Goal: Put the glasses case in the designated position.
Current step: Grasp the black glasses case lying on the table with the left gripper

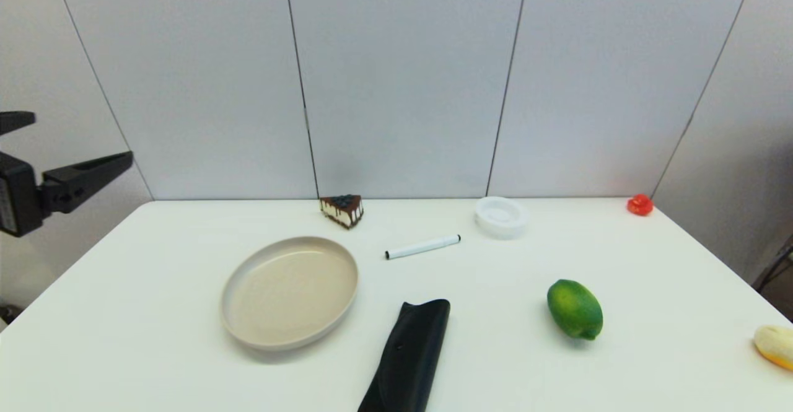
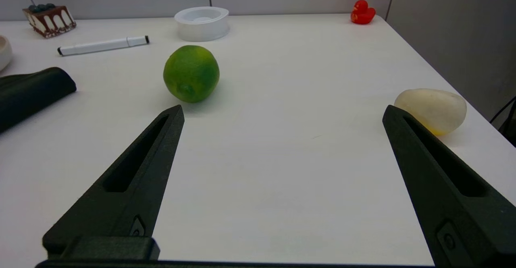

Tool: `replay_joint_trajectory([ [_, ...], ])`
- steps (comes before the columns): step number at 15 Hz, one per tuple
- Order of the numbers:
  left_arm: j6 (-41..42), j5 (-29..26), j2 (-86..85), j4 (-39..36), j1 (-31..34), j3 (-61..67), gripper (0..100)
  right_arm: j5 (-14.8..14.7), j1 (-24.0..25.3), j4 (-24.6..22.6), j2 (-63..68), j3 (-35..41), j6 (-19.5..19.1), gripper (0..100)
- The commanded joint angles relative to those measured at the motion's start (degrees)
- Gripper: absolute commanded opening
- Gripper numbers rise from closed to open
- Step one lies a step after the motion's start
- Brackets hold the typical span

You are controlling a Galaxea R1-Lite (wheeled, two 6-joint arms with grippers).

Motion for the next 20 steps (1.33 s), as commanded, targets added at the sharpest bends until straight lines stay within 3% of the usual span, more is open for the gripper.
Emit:
replay_joint_trajectory([
  [1,5.4,-10.6,14.9,-1.2,-0.2,-6.3,100,0.0,0.0,0.0,0.0,0.0,0.0,100],
  [5,11.0,-18.4,21.4,-0.9,-0.6,-7.6,100,0.0,0.0,0.0,0.0,0.0,0.0,100],
  [11,9.9,-20.3,25.8,2.0,-9.5,-7.2,100,0.0,0.0,0.0,0.0,0.0,0.0,100],
  [17,-6.1,-6.5,28.5,8.2,-20.6,-9.6,100,0.0,0.0,0.0,0.1,0.0,0.0,100],
  [20,-14.8,-3.7,29.5,14.8,-23.9,-13.0,100,0.0,0.0,0.0,0.0,0.0,0.0,100],
])
